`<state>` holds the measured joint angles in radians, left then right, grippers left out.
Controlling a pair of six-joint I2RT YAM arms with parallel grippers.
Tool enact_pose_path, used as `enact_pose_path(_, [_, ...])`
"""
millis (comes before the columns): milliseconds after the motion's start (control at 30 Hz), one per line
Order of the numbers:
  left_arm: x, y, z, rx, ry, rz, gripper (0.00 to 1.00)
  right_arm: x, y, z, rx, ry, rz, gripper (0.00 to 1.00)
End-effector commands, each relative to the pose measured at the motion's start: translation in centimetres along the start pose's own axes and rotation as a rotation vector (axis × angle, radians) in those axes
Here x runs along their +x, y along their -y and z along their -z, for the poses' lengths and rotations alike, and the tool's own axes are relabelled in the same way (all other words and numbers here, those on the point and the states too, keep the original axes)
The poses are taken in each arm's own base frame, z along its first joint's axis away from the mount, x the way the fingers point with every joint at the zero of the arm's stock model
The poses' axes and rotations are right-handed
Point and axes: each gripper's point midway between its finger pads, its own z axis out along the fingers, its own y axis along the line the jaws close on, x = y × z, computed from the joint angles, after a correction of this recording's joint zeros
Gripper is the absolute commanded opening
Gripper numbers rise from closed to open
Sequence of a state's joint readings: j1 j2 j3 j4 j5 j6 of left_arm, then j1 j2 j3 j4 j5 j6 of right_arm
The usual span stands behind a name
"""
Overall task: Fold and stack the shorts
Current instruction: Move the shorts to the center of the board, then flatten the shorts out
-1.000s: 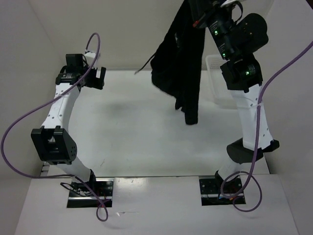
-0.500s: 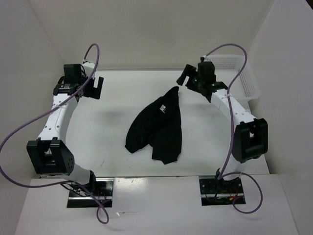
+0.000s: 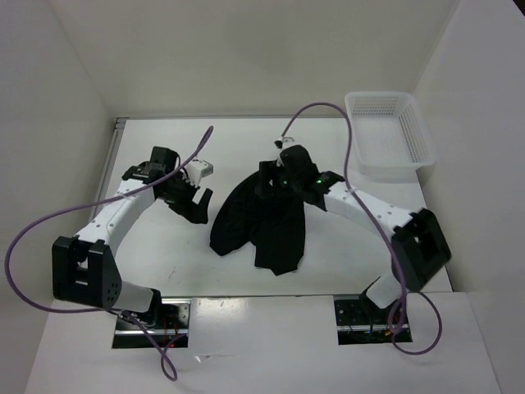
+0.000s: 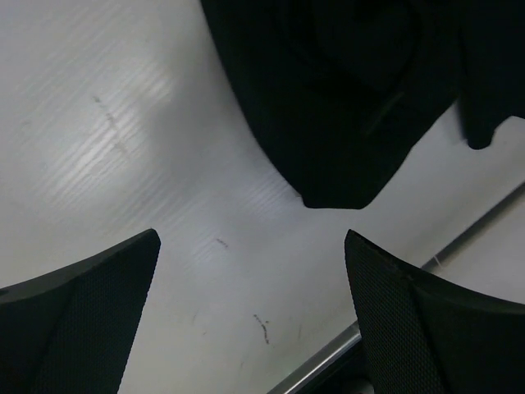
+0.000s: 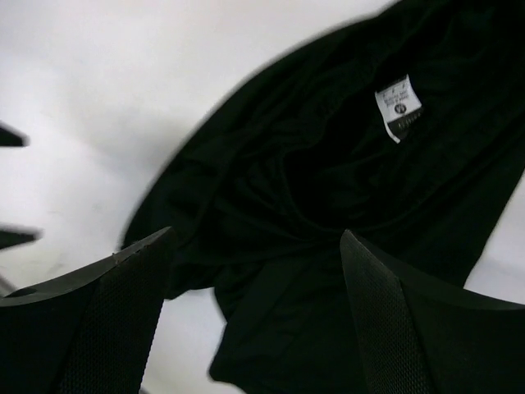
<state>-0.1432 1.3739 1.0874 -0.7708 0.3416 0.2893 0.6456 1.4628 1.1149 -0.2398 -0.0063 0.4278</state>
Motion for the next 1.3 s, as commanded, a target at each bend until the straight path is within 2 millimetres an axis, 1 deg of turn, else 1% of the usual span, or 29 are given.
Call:
enact_pose_path(0, [-0.6, 3.9, -1.0, 0.243, 0.005, 0.013, 1.0, 1.3, 0.8, -3.9, 0.043, -0.059, 0.082, 0.85])
enact_pose_path(33, [-0.6, 4.7, -1.5, 0.285, -0.004, 0.012, 1.0, 0.1, 0.3, -4.6, 0.036, -0.044, 0.094, 0.85])
enact_pose_path(67, [-0.2, 5.5, -2.4, 0.316, -0.052, 0.006, 1.0, 2.0, 0.7, -6.0, 0.056, -0.112, 0.112, 0.85])
enact_pose_path(100, [0.1, 5.6, -2.9, 0.318, -0.072, -0.009, 1.0, 2.3, 0.9, -6.6, 0.064, -0.131, 0.122, 0.85])
enact_pose_path(133, [0.3, 5.5, -3.2, 0.322, -0.084, -0.003, 1.0, 2.1, 0.3, -7.1, 0.057, -0.134, 0.138, 0.85])
enact_pose_path(200, [0.3, 5.9, -3.3, 0.331, -0.097, -0.008, 1.0, 4.2, 0.8, -8.4, 0.071, -0.187, 0.146, 0.85])
enact_pose_path(267, [0.4, 6.4, -3.5, 0.334, -0.107, -0.029, 1.0, 5.5, 1.4, -9.6, 0.1, -0.21, 0.146, 0.85])
enact_pose_path(300, [0.5, 6.6, -3.6, 0.329, -0.114, -0.04, 1.0, 5.7, 1.4, -10.0, 0.101, -0.209, 0.134, 0.85])
enact_pose_path(333, [0.6, 5.8, -3.9, 0.282, -0.123, -0.029, 1.0, 5.8, 1.7, -10.4, 0.12, -0.202, 0.124, 0.85])
enact_pose_path(400, [0.7, 5.9, -4.1, 0.272, -0.116, -0.031, 1.0, 6.6, 2.2, -11.0, 0.125, -0.213, 0.124, 0.78])
enact_pose_path(433, [0.7, 5.9, -4.2, 0.273, -0.115, -0.04, 1.0, 7.5, 1.8, -11.5, 0.097, -0.243, 0.12, 0.57])
enact_pose_path(500, [0.7, 5.9, -4.2, 0.273, -0.115, -0.04, 1.0, 6.9, 1.2, -11.8, 0.084, -0.238, 0.108, 0.26])
enact_pose_path(533, [0.5, 6.1, -4.3, 0.276, -0.109, -0.053, 1.0, 6.4, 1.2, -11.1, 0.099, -0.231, 0.096, 0.05])
enact_pose_path(567, [0.7, 5.9, -4.5, 0.268, -0.121, -0.05, 1.0, 5.0, 0.8, -10.6, 0.101, -0.193, 0.088, 0.0])
enact_pose_path(600, [0.7, 6.3, -4.6, 0.274, -0.124, -0.061, 1.0, 3.5, 0.4, -9.8, 0.1, -0.152, 0.088, 0.0])
enact_pose_path(633, [0.7, 5.7, -5.0, 0.243, -0.134, -0.044, 1.0, 0.7, -0.7, -7.5, 0.085, -0.073, 0.074, 0.0])
enact_pose_path(700, [0.8, 5.7, -5.5, 0.241, -0.152, -0.049, 1.0, -2.6, -2.1, -4.9, 0.033, 0.02, 0.054, 0.0])
enact_pose_path(733, [0.4, 5.5, -5.9, 0.231, -0.146, -0.073, 1.0, -5.0, -3.3, -2.3, -0.003, 0.092, 0.05, 0.0])
enact_pose_path(767, [0.1, 5.0, -6.1, 0.205, -0.135, -0.083, 1.0, -6.0, -3.8, -1.1, -0.018, 0.121, 0.048, 0.0])
enact_pose_path(867, [-1.3, 5.8, -6.9, 0.193, -0.092, -0.15, 1.0, -9.6, -3.0, 2.7, 0.004, 0.224, 0.014, 0.0])
enact_pose_path(900, [-2.0, 5.8, -7.2, 0.181, -0.067, -0.183, 1.0, -10.1, -2.8, 3.4, 0.006, 0.236, -0.01, 0.0])
enact_pose_path(933, [-2.6, 6.4, -7.3, 0.173, -0.048, -0.216, 1.0, -11.2, -1.8, 4.6, 0.019, 0.272, -0.039, 0.0])
enact_pose_path(1000, [-2.7, 5.3, -8.3, 0.107, -0.037, -0.236, 1.0, -11.5, -1.1, 5.3, 0.007, 0.285, -0.074, 0.0])
enact_pose_path(1033, [-2.9, 5.5, -8.7, 0.104, -0.037, -0.262, 1.0, -11.6, -0.7, 5.5, 0.005, 0.293, -0.079, 0.0])
enact_pose_path(1100, [-2.3, 6.6, -9.9, 0.15, -0.064, -0.285, 1.0, -11.8, -0.9, 6.4, -0.004, 0.309, -0.088, 0.0])
enact_pose_path(1133, [-2.0, 7.8, -10.3, 0.182, -0.074, -0.304, 1.0, -11.8, -0.2, 6.2, 0.014, 0.315, -0.093, 0.0])
enact_pose_path(1200, [-2.6, 9.1, -11.3, 0.206, -0.051, -0.342, 1.0, -12.2, -0.6, 7.0, -0.003, 0.341, -0.114, 0.0])
enact_pose_path(1233, [-3.0, 9.8, -11.5, 0.211, -0.036, -0.351, 1.0, -11.9, 0.1, 6.7, 0.013, 0.334, -0.12, 0.0])
enact_pose_path(1267, [-3.5, 10.6, -12.0, 0.211, -0.016, -0.385, 1.0, -11.9, 0.1, 6.7, 0.012, 0.334, -0.129, 0.0])
